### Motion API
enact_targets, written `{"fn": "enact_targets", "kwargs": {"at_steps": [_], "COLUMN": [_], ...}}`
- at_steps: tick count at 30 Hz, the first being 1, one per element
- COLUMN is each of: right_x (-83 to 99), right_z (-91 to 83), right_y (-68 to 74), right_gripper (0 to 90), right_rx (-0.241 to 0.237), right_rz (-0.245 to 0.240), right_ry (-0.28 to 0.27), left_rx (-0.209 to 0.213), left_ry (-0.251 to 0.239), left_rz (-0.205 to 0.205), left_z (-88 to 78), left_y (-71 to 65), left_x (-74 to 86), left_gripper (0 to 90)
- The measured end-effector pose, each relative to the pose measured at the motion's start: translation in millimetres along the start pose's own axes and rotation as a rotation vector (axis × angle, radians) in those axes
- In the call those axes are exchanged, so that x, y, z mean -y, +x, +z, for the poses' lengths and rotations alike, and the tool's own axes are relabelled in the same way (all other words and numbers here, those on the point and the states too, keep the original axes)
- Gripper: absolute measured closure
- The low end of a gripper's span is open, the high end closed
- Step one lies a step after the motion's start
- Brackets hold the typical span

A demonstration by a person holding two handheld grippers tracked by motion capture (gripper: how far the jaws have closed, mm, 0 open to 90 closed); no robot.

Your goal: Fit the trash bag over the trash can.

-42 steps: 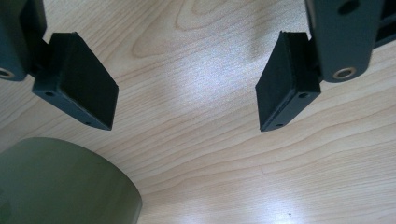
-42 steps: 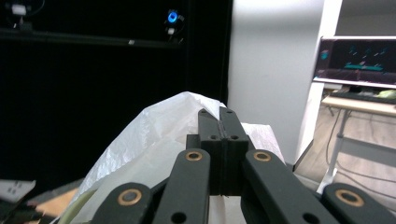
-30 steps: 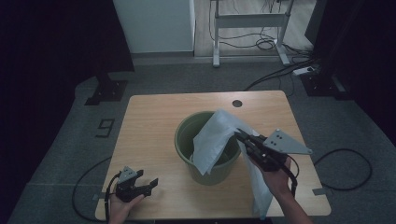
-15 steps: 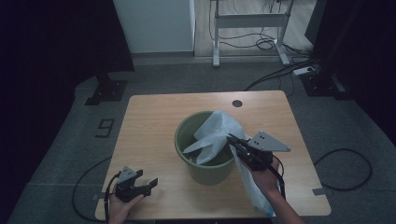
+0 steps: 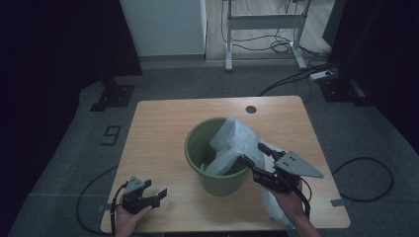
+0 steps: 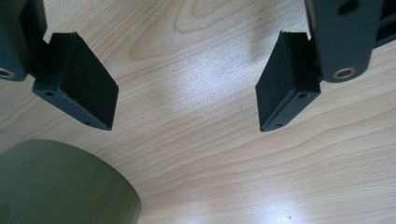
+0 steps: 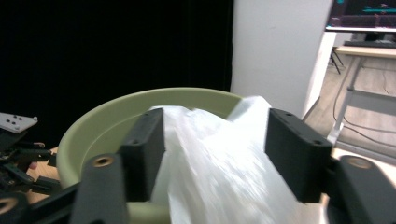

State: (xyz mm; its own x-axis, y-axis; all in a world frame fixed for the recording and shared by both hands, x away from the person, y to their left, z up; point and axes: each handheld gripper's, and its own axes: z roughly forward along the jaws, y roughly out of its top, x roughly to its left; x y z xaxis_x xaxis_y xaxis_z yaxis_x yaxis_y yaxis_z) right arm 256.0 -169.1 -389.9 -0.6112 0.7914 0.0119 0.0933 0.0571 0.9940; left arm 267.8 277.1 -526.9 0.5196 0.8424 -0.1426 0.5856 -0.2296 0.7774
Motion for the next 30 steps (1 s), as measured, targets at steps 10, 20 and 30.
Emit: {"fn": "enact_targets", "kwargs": {"at_steps": [10,20,30], "right_x": [51.2,107.7,131.4], "right_z": [-31.8,-25.7,-30.8], "right_y": [3.0,2.2,-15.2], "right_gripper": [24.9,22.6,68.8], "right_rx": [0.038,0.164,0.282], "right_rz": [0.051,0.079,0.069], "right_ry": [0.089,0.219,0.294], "left_rx": [0.000,-0.003,-0.003], "left_ry": [0.016,0.011,0.018], "left_rz": [0.010,0.003,0.010], "left_z": [3.4,1.8,3.4], "left_y": [-2.6,-0.9,-3.1], "left_x": [0.5,1.8,1.7], "left_gripper": [21.1,21.1,21.1]}}
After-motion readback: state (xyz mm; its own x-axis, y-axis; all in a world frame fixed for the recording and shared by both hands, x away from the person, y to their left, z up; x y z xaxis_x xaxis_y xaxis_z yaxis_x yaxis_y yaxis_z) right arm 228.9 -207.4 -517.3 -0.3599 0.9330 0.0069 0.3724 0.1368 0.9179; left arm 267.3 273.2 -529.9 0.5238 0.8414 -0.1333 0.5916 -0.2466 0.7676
